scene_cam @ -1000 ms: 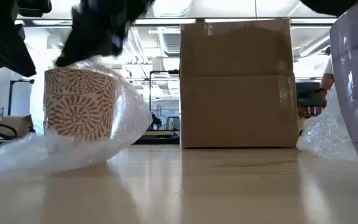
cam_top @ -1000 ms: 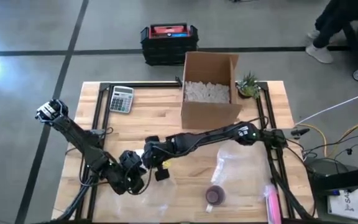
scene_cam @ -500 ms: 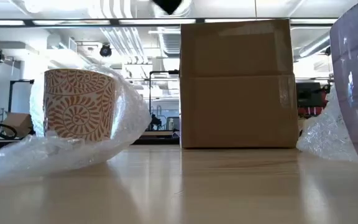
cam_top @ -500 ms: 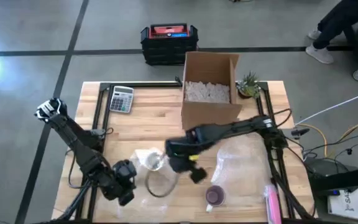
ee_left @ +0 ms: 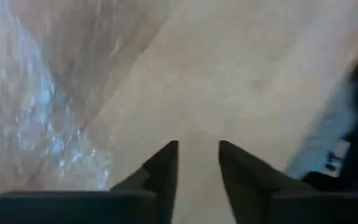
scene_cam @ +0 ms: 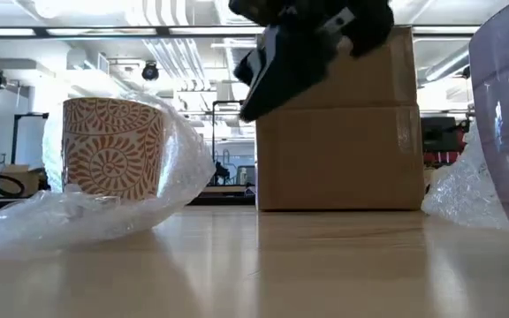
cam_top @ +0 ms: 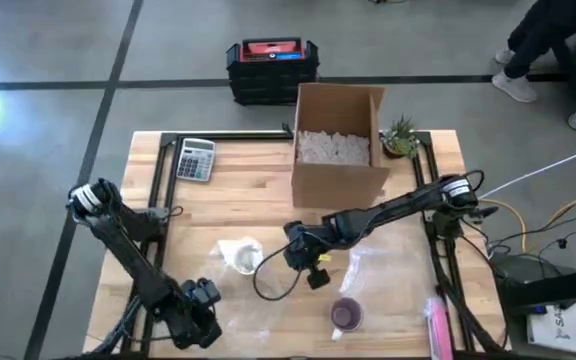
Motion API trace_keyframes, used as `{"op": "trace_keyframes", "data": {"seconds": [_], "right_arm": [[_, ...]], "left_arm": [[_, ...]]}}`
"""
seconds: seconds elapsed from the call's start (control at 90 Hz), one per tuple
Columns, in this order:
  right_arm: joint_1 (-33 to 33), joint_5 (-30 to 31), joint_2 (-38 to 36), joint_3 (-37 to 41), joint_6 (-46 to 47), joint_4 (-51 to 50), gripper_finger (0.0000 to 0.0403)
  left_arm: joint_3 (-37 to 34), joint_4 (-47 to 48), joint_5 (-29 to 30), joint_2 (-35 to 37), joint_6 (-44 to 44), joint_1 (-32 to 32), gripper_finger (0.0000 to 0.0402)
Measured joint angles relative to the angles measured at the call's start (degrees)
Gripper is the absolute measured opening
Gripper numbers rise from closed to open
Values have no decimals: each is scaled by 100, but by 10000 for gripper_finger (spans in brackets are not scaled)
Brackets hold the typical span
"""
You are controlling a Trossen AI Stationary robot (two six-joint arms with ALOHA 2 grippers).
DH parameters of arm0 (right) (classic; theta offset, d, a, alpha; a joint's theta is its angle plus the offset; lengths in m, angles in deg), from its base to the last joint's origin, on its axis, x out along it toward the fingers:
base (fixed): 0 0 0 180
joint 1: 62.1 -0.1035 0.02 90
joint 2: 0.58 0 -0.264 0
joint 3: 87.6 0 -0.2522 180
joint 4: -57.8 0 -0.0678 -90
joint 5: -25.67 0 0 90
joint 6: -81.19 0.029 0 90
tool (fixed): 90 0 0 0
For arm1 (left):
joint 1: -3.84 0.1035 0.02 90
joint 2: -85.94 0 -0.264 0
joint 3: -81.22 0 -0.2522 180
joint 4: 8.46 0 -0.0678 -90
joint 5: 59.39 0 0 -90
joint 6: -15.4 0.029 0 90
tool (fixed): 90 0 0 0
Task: Wrap mug
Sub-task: Wrap the orange patterned mug with the left transparent bubble wrap
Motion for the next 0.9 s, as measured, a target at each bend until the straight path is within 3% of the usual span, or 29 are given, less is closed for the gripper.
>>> {"op": "trace_keyframes", "data": {"seconds": [0.111, 0.189, 0.267, 0.367, 0.433, 0.689, 0.811, 0.9], "right_arm": [[101, 33, 174, 63, -25, 94, 0], [148, 51, 296, 54, 90, 172, 0], [154, 26, 432, 27, 208, 248, 0], [154, 12, 627, 27, 376, 430, 0], [121, 20, 716, 27, 380, 579, 0], [7, 15, 864, 16, 415, 1181, 0], [8, 18, 864, 9, 459, 1225, 0], [6, 14, 864, 9, 502, 1217, 0]], "left_arm": [[18, -40, -361, -350, -84, 64, 186], [17, -177, -484, -537, -51, 80, 184], [145, -76, -519, -571, 33, 87, 141], [467, 533, -476, -489, 21, 76, 45], [777, 1074, -103, -347, -67, 22, 15], [2002, 2325, 2404, 20, 324, 25, 4], [2313, 2668, 2632, 30, 682, 143, 2], [2316, 2542, 2359, 30, 668, 209, 4]]}}
